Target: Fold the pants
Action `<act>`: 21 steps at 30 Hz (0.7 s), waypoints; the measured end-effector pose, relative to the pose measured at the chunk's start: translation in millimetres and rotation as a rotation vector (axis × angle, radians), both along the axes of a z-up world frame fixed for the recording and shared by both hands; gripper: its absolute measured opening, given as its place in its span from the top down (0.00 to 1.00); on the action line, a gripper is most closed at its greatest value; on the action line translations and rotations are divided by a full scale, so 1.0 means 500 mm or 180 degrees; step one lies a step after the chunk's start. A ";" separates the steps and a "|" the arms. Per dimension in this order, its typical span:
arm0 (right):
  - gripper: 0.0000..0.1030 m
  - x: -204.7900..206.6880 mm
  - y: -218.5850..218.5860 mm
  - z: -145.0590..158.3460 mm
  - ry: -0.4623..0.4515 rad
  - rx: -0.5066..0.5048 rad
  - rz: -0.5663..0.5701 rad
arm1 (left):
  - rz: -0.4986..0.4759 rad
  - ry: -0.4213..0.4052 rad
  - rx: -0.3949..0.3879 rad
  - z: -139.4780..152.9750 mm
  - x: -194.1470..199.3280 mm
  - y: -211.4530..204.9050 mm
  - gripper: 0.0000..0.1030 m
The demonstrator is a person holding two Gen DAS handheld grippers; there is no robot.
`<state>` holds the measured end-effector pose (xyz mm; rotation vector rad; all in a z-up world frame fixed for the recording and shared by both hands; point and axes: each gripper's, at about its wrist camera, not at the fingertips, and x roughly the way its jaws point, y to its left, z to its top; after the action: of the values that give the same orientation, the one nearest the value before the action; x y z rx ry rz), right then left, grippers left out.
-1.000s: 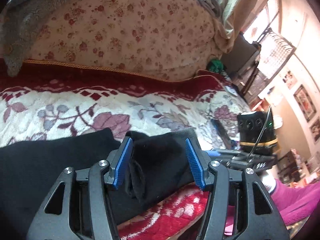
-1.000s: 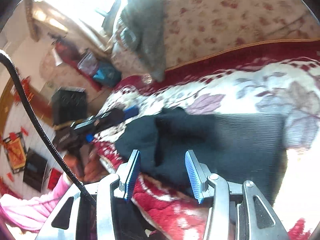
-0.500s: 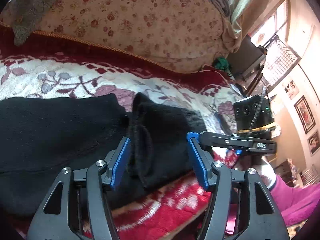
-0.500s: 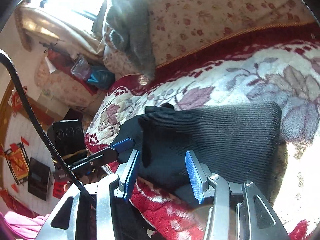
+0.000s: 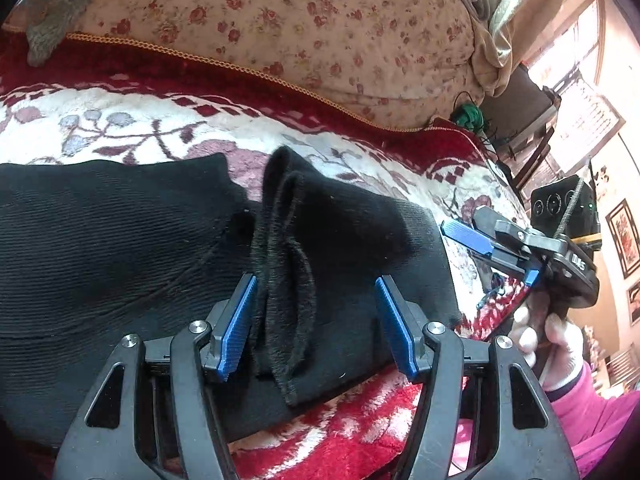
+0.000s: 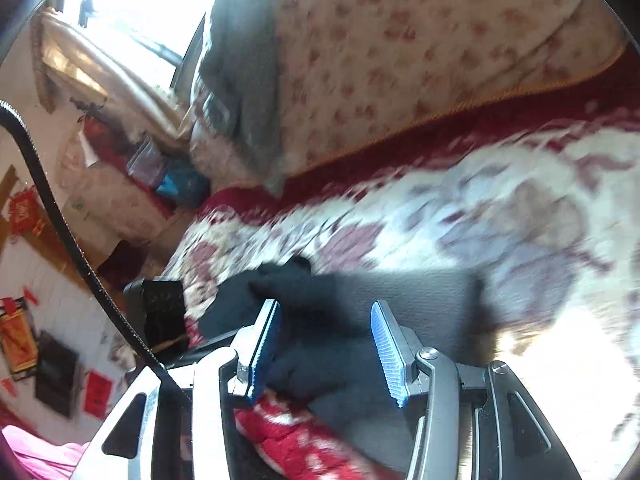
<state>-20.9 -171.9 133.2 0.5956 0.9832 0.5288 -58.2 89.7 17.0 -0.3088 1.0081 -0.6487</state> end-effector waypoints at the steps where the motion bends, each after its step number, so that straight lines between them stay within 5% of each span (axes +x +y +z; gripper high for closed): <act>1: 0.43 -0.002 -0.015 -0.003 0.0003 -0.0116 -0.0080 | 0.0000 0.0012 0.0023 -0.003 0.001 -0.006 0.43; 4: 0.38 0.005 -0.041 -0.038 0.0158 -0.0250 -0.0162 | 0.0022 0.0027 -0.0020 -0.005 0.003 -0.013 0.42; 7: 0.38 0.021 -0.051 -0.088 0.0373 -0.0039 -0.0100 | -0.0063 0.0157 -0.0314 -0.010 0.005 -0.013 0.43; 8: 0.41 0.028 -0.051 -0.103 0.0408 0.0130 -0.0049 | -0.0122 0.0229 -0.0466 -0.012 0.004 -0.014 0.49; 10: 0.50 0.033 -0.051 -0.115 0.0409 0.0253 -0.0017 | -0.0152 0.0320 -0.0539 -0.010 -0.002 -0.021 0.86; 12: 0.63 0.035 -0.055 -0.111 0.0330 0.0220 0.0054 | -0.0165 0.0316 -0.0564 0.007 -0.013 -0.026 0.87; 16: 0.65 0.029 -0.067 -0.095 0.0274 0.0373 0.0066 | -0.0254 0.0175 -0.0447 0.053 -0.033 -0.039 0.87; 21: 0.65 0.031 -0.053 -0.106 0.0412 0.0107 -0.0066 | 0.0183 0.0460 -0.0061 -0.004 0.006 -0.011 0.80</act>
<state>-5.3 -198.5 80.0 0.6760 1.0909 0.4938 -55.0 84.3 14.8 -0.4048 1.1273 -0.5905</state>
